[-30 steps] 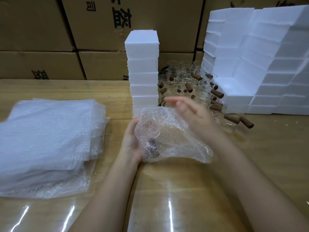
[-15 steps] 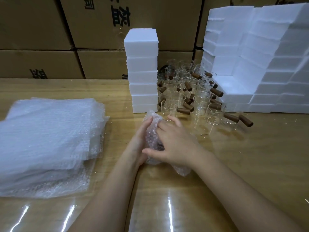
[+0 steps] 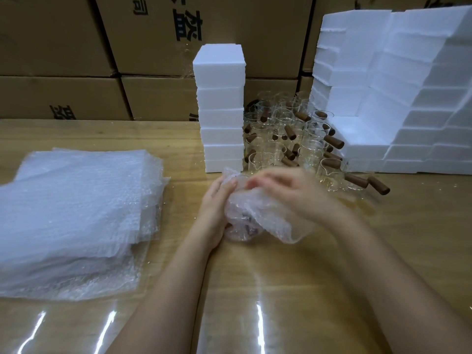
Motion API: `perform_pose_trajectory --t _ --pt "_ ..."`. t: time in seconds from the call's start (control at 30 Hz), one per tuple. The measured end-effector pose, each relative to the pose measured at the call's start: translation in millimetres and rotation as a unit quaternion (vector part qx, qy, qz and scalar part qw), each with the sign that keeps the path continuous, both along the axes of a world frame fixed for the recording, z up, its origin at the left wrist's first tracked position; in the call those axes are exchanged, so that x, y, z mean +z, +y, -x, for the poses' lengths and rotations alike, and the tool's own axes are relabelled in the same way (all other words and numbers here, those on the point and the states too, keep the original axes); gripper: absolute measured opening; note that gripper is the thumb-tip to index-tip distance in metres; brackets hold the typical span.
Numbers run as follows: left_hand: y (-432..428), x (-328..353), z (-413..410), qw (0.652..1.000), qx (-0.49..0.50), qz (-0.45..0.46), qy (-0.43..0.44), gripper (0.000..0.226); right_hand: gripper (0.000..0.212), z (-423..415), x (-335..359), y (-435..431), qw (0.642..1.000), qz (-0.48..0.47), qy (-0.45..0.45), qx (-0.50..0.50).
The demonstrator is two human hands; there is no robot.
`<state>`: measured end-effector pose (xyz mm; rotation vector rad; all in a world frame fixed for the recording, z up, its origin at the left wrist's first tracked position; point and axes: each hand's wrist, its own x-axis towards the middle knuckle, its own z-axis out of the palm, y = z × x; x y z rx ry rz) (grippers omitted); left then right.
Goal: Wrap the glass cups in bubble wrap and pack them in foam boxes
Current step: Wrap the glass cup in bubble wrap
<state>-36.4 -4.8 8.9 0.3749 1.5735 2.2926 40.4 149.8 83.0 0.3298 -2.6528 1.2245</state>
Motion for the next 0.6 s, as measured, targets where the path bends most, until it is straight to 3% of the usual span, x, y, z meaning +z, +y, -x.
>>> perform_pose_trajectory --t 0.03,0.1,0.2,0.27,0.4,0.5,0.6 --pt "-1.1 0.9 -0.2 1.0 -0.003 -0.022 -0.022 0.06 0.022 0.1 4.9 12.6 0.997 0.062 0.03 -0.037" --pt "-4.1 3.2 -0.8 0.997 -0.016 -0.048 -0.058 0.065 0.047 -1.0 11.1 35.7 0.993 0.05 0.074 -0.076" --pt "-5.3 5.3 -2.5 0.996 -0.026 -0.049 -0.071 0.068 0.072 -2.4 6.5 48.4 0.993 -0.093 -0.066 0.009" --pt "-3.3 6.6 -3.3 0.996 -0.04 -0.05 -0.065 0.068 0.058 0.5 -0.3 42.1 0.983 -0.088 -0.146 0.065" --pt "0.8 9.5 -5.1 0.998 -0.046 -0.026 -0.027 0.072 0.013 10.3 -12.8 17.0 0.994 0.044 -0.094 0.024" --pt "8.3 2.4 -6.4 0.999 -0.045 -0.01 -0.009 0.049 0.008 14.1 -21.0 5.8 0.997 0.049 -0.052 -0.035" --pt "11.7 -5.7 -5.0 0.998 -0.058 -0.008 0.0 0.044 0.01 14.5 -26.3 -9.6 0.992 -0.014 0.009 -0.127"
